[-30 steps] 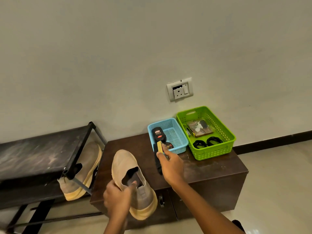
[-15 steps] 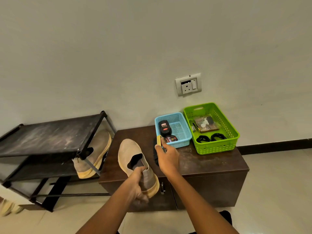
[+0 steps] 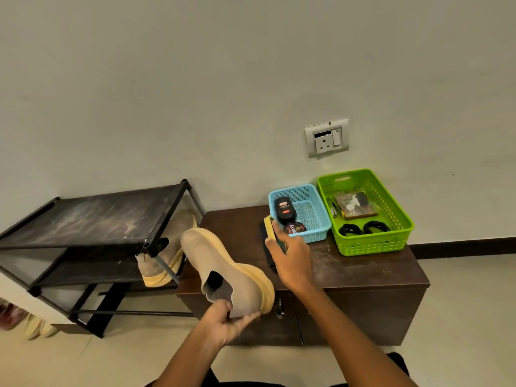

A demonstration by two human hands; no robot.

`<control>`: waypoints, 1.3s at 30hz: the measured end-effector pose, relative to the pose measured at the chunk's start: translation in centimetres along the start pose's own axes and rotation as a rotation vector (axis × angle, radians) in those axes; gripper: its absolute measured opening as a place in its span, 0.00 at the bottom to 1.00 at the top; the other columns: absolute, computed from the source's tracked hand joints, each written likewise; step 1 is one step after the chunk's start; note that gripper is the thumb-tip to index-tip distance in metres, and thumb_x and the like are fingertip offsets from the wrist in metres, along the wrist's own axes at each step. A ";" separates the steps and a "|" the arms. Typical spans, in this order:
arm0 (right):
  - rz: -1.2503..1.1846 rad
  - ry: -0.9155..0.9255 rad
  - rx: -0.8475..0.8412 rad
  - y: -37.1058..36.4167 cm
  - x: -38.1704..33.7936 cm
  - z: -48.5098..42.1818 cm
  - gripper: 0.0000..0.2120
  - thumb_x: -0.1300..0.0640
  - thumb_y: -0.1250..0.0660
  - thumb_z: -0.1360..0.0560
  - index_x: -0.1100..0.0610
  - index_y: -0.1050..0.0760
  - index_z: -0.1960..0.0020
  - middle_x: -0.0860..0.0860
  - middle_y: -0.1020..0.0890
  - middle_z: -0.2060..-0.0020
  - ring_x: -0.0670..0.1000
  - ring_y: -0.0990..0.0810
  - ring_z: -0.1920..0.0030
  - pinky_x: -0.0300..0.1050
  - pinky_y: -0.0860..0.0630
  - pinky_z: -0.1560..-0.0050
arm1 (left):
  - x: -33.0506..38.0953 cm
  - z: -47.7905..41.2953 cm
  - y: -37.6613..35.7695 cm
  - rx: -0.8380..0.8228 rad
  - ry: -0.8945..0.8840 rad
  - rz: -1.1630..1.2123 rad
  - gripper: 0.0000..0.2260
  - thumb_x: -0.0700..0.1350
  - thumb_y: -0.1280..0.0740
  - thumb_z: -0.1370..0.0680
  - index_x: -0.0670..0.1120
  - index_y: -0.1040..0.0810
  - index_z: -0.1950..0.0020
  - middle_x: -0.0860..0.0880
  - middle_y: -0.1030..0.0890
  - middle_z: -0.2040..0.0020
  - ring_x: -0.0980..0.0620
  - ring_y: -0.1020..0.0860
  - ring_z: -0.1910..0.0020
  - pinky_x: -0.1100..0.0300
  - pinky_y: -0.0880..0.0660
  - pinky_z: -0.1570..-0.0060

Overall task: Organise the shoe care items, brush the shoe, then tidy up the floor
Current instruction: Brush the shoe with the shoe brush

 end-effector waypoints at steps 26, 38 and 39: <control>0.553 0.548 -0.319 -2.5 -0.4 5.4 0.26 0.39 0.44 0.26 0.36 0.40 0.28 0.42 0.38 0.62 0.42 0.34 0.72 0.25 0.41 0.72 | 2.2 -1.9 0.0 -0.182 -0.138 -0.145 0.11 0.41 0.45 0.19 0.43 0.24 0.44 0.40 0.19 0.50 0.40 0.23 0.50 0.45 0.23 0.52; -0.001 0.041 0.026 1.1 1.1 1.9 0.18 0.51 0.32 0.25 0.51 0.25 0.36 0.54 0.19 0.51 0.53 0.22 0.50 0.53 0.28 0.46 | 6.1 -0.9 2.0 0.371 -0.865 -1.491 0.14 0.36 0.45 0.22 0.44 0.29 0.38 0.44 0.24 0.40 0.44 0.25 0.40 0.55 0.28 0.46; -0.021 0.042 0.023 1.0 1.0 1.9 0.18 0.52 0.33 0.25 0.51 0.25 0.36 0.51 0.19 0.47 0.51 0.23 0.47 0.52 0.27 0.43 | 6.0 -1.3 2.1 0.373 -0.897 -1.516 0.18 0.36 0.45 0.22 0.45 0.32 0.33 0.44 0.26 0.37 0.44 0.27 0.38 0.55 0.29 0.44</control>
Point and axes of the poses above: each hand's wrist, its own z-axis away from the middle knuckle, its own y-axis out of the back of the hand, x = y × z, the point moved 2 cm from there along -z, towards the middle knuckle
